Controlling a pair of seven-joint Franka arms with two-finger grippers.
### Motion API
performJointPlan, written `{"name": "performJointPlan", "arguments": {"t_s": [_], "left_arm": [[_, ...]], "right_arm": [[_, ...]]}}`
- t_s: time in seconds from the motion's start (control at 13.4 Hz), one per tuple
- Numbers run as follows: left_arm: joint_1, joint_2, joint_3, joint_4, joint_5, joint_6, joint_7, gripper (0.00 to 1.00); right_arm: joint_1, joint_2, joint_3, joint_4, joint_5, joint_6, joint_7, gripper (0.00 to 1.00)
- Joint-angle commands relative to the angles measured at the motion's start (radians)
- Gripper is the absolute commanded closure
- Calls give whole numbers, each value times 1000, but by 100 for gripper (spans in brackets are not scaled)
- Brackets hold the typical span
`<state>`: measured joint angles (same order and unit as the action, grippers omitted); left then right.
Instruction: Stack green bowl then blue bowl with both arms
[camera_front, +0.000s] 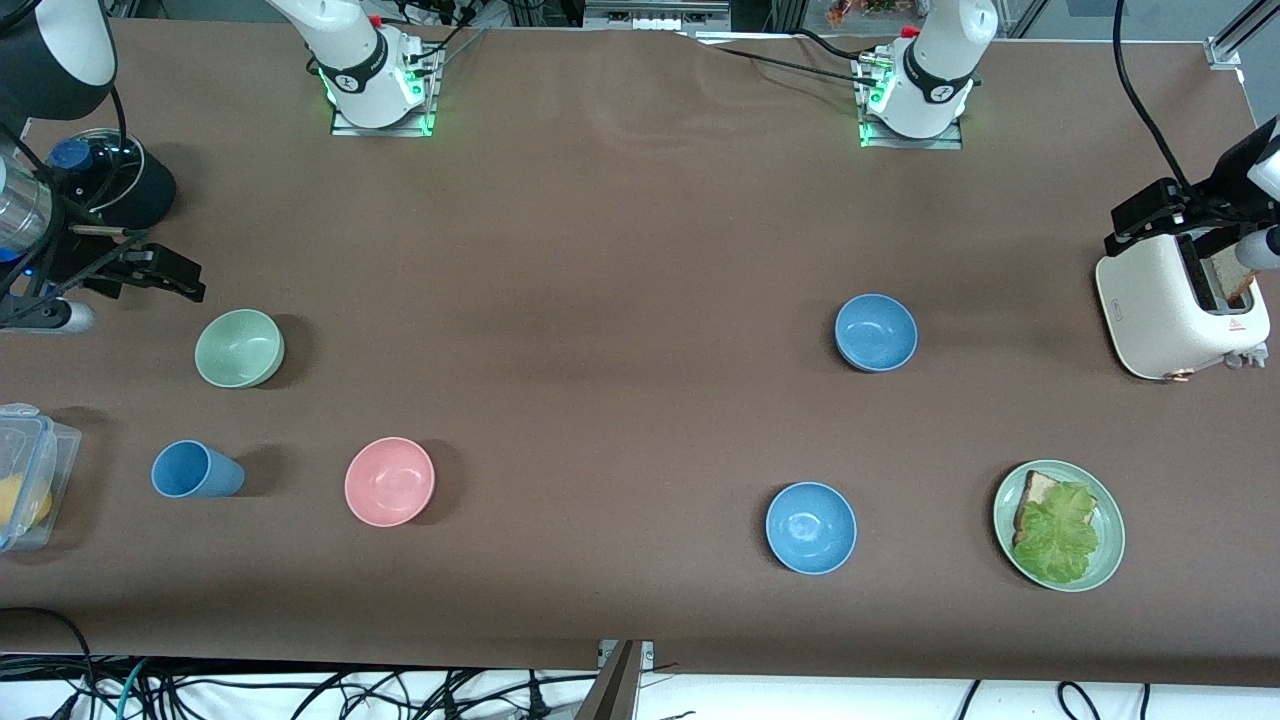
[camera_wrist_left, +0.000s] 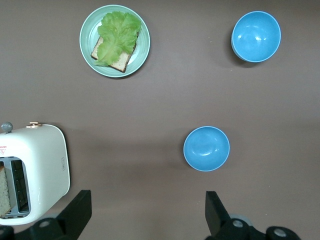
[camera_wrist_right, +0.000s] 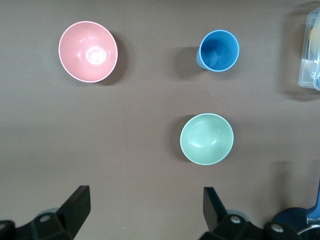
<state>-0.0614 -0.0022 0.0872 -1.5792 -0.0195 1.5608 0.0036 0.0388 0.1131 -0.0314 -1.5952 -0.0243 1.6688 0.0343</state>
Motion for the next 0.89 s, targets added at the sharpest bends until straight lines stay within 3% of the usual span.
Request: {"name": "performJointPlan", "arguments": {"t_s": [0.0,0.82], "left_arm": [[5,7,0,16,-10,-13,7,0],[17,25,-1,-2,-13,-48,10,0]], "right_arm": [[-4,7,4,18,-5,-15,15,0],[-7,8,2,21,-3,-15,3,0]]}}
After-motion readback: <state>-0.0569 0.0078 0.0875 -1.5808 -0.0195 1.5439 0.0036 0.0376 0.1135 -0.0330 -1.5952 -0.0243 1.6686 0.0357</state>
